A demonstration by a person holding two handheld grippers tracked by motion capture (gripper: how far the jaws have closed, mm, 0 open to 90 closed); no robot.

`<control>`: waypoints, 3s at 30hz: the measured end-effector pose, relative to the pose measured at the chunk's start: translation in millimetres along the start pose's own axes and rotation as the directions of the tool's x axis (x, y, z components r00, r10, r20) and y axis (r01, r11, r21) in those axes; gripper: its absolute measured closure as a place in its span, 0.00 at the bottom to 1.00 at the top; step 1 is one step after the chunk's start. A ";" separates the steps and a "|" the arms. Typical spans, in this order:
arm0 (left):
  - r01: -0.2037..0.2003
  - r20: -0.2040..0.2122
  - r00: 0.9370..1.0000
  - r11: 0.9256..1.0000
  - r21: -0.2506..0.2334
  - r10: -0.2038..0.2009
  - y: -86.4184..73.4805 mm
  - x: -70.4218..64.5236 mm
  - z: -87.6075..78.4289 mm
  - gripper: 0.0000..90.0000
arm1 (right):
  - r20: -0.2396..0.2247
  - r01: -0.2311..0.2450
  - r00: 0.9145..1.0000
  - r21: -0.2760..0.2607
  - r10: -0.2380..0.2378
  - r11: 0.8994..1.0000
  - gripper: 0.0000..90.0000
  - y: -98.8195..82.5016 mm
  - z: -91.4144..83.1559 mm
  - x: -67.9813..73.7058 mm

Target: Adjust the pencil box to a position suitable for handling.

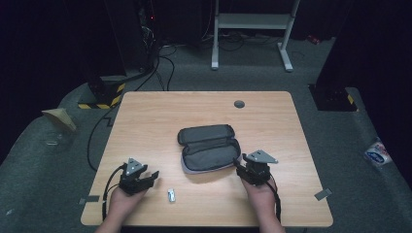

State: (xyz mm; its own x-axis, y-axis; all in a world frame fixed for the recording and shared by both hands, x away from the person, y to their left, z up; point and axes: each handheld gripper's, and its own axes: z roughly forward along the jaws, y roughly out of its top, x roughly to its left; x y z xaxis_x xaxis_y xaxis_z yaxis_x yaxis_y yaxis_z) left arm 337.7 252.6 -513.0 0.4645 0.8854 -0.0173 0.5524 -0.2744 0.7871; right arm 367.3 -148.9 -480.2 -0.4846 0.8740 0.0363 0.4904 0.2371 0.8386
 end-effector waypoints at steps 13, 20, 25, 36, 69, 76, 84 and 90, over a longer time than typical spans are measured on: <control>0.014 0.070 0.997 1.000 -0.003 -0.014 32.3 -28.0 41.0 0.64 | 0.009 -0.052 0.999 0.035 0.052 0.998 0.74 9.6 39.6 -11.6; 0.033 0.061 0.998 0.999 -0.005 -0.032 33.4 -23.4 38.6 0.65 | -0.026 -0.020 0.999 0.050 0.021 0.999 0.72 8.9 41.5 8.7; 0.040 0.045 0.998 0.999 -0.016 -0.039 31.5 -18.5 36.2 0.64 | -0.029 0.006 1.000 0.046 -0.004 0.999 0.71 9.6 37.0 17.3; 0.036 0.023 0.999 0.999 -0.017 -0.036 31.0 -18.3 39.7 0.62 | 0.040 -0.035 0.999 0.046 0.033 0.998 0.77 7.0 32.9 -10.0; 0.010 -0.009 1.000 0.999 0.044 -0.009 7.8 0.6 15.3 0.55 | 0.095 0.013 0.995 0.107 -0.024 0.994 0.59 -33.7 3.2 -38.2; 0.017 0.005 1.000 0.997 0.082 -0.018 -6.8 7.3 3.8 0.53 | 0.118 -0.030 0.993 0.140 0.014 0.990 0.48 -51.3 -9.6 -53.3; 0.031 -0.012 0.999 0.997 0.068 -0.031 -22.9 12.6 -11.6 0.52 | 0.135 -0.035 0.991 0.169 0.012 0.985 0.42 -59.0 -15.5 -50.7; 0.038 0.010 0.999 0.998 0.052 -0.039 -22.3 7.6 -20.0 0.53 | 0.137 -0.044 0.990 0.166 0.021 0.985 0.44 -57.3 -12.7 -52.7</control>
State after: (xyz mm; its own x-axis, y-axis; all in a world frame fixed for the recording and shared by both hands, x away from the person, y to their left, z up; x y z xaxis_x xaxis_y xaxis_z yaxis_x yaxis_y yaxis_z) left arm 315.1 273.0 -518.3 0.4497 0.8915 -0.0542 0.6054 -0.2596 0.7524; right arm 355.5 -213.9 -523.3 -0.3699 0.9288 -0.0208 0.6246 0.2652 0.7345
